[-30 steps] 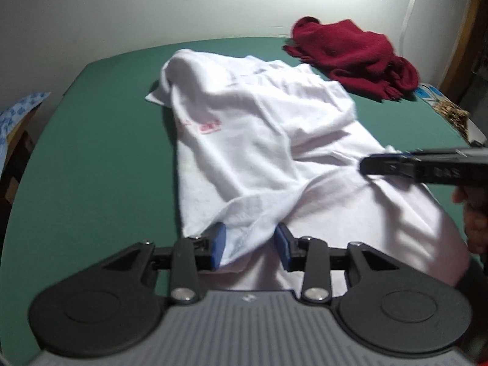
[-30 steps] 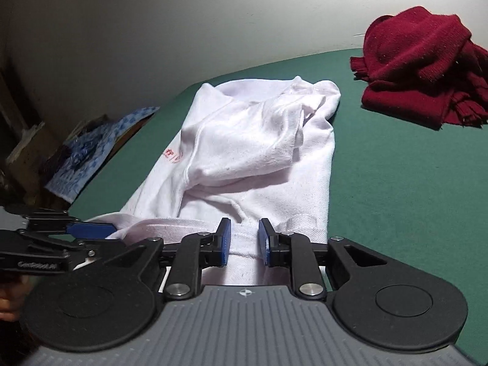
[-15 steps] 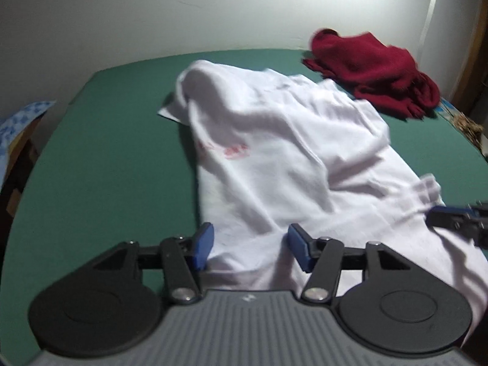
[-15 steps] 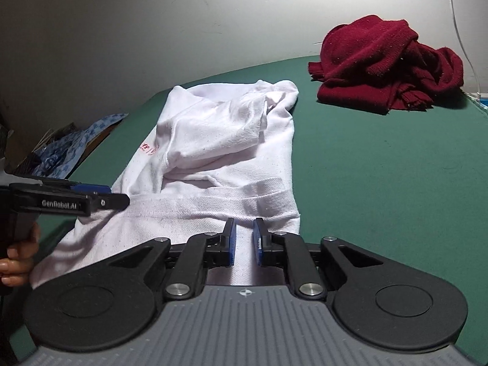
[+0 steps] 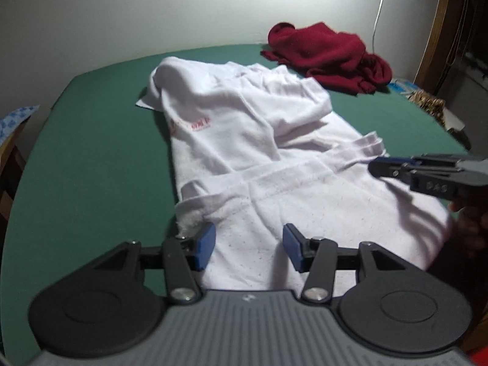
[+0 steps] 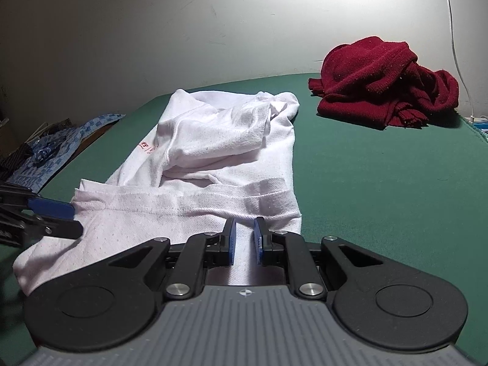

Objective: Fold clothes
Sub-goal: 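Fold the hem up over the shirt toward the collar with both grippers, then open both grippers to release the folded hem and pull back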

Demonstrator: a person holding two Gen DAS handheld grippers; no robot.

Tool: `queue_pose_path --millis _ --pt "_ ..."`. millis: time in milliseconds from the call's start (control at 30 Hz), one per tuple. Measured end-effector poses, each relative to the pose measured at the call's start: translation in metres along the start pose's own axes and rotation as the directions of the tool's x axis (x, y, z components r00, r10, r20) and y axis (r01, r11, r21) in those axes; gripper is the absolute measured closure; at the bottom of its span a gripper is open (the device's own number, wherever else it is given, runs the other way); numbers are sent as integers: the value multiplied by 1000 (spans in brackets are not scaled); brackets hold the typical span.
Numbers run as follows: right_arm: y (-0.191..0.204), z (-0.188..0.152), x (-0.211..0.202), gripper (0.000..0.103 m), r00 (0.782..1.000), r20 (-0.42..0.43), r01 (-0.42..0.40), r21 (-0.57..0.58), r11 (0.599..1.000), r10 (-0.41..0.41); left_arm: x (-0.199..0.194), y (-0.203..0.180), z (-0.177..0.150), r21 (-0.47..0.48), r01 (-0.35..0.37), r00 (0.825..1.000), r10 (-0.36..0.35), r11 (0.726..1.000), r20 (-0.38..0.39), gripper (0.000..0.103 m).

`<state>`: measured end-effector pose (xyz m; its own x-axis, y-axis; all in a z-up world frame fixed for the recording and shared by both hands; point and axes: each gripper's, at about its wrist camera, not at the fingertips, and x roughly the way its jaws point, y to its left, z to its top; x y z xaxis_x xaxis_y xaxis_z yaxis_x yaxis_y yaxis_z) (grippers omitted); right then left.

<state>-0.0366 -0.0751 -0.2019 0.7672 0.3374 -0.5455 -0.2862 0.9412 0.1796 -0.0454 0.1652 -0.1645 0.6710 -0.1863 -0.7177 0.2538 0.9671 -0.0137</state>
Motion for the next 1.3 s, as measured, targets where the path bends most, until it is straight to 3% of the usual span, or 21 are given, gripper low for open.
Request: queue_pose_path --millis 133,267,333,367,400,467,567,633,667,800,833,900,1000,1167,1300 --pt "0 1 0 90 1000 0 -1 0 1000 1 6 17 10 -74 8 1000 -7 997 14 40" --pt "0 1 -1 87 1000 0 -15 -3 1000 15 0 18 18 -80 15 1000 -14 997 7 41" --pt "1 0 -1 84 1000 -1 -24 -7 1000 24 -9 9 16 -85 19 1000 -18 996 15 34" --pt "2 0 -1 83 1000 -2 -28 -8 1000 28 -10 3 13 -87 14 1000 -14 996 7 24" --pt "2 0 -1 80 999 -2 -33 -10 999 33 -11 -3 9 -89 8 1000 -8 996 -4 17" --pt "3 0 -1 74 999 -3 -42 -14 999 42 -8 -20 -6 -74 -16 999 13 997 -41 18" --pt "8 0 0 58 998 -11 -59 -47 997 58 -13 -36 -15 -46 -89 996 87 995 -34 17" --pt "15 0 1 39 997 -22 -73 -87 994 71 -18 -42 -15 -41 -120 992 118 992 -38 23" --pt "18 0 2 37 997 -28 -79 -107 991 77 -22 -42 -13 -55 -124 992 122 991 -42 34" --pt "15 0 1 36 995 -25 -101 -100 990 99 -42 -46 -17 -100 -185 982 182 978 -40 30" --pt "8 1 -1 38 992 -16 -126 -64 990 125 -46 -48 -22 -110 -203 979 199 973 -54 30" --pt "-8 2 -12 53 987 -1 -162 -2 987 162 -53 -49 -33 -122 -240 970 231 963 -80 29" --pt "-33 -2 -37 51 975 2 -223 53 973 223 -70 -47 -50 -156 -262 962 247 952 -113 25" --pt "-48 -30 -80 51 947 -122 -308 -78 948 298 -78 -42 -69 -201 -175 978 146 964 -148 25" --pt "-32 -40 -82 48 957 -127 -276 -113 954 262 -68 -45 -69 -116 -141 984 126 983 -124 24"
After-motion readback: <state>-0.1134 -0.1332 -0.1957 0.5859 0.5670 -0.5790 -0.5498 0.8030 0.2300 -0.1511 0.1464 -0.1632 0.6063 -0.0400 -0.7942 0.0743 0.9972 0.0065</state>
